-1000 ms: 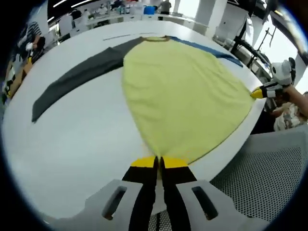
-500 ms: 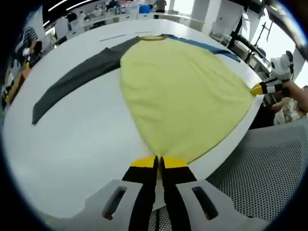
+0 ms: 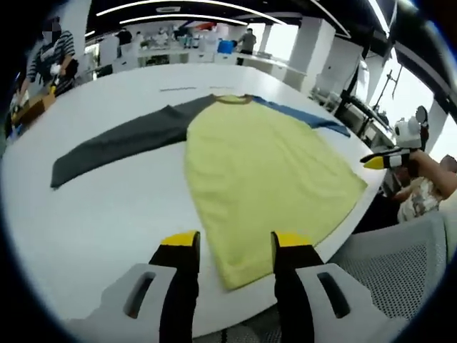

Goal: Fold the garment on the visible template until the final outline fits inside the template.

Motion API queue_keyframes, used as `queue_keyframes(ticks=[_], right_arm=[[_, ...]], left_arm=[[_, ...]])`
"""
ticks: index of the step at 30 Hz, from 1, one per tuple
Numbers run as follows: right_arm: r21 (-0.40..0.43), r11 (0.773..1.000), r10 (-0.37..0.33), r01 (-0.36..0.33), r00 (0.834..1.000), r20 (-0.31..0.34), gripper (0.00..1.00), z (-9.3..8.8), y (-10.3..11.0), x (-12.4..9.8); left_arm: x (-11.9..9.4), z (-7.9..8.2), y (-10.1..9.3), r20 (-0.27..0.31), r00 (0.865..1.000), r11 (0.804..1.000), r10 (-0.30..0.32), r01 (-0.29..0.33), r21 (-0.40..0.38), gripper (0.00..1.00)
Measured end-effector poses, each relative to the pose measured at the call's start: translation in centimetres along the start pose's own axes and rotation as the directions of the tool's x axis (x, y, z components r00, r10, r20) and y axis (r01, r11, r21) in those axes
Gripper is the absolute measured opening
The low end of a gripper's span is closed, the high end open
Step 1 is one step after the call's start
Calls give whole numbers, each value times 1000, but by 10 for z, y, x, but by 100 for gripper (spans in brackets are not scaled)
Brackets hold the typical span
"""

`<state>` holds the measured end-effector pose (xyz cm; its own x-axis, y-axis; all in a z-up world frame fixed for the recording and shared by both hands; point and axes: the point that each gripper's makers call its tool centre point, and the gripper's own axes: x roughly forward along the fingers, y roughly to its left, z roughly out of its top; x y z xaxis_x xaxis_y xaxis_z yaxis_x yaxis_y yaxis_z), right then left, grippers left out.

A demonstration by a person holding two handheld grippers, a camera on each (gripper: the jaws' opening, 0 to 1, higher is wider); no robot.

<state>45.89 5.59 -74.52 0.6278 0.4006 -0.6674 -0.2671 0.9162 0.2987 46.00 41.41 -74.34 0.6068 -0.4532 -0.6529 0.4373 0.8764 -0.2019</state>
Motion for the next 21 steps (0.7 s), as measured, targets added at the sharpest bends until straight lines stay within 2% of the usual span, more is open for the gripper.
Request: queue_keyframes(ticks=[5,12,19,21], right_arm=[[14,999,-35,35,998,58,66,15,-19,-4],[43,996,-86,83,992,89,77,28,-43,-8],[81,982,-181,171,975,131,79,43,-79,-13],[114,975,-207,192,968,141,78,51,-99,-15]], left_arm=[[-1,8,-3,52,999,1000,-13,12,6,56],[-2,21,-5,106,994,998,-32,26,55,74],[-1,29,-8,125,991,996,-50,41,75,87],[-1,30,-9,128,990,995,-59,49,82,91]])
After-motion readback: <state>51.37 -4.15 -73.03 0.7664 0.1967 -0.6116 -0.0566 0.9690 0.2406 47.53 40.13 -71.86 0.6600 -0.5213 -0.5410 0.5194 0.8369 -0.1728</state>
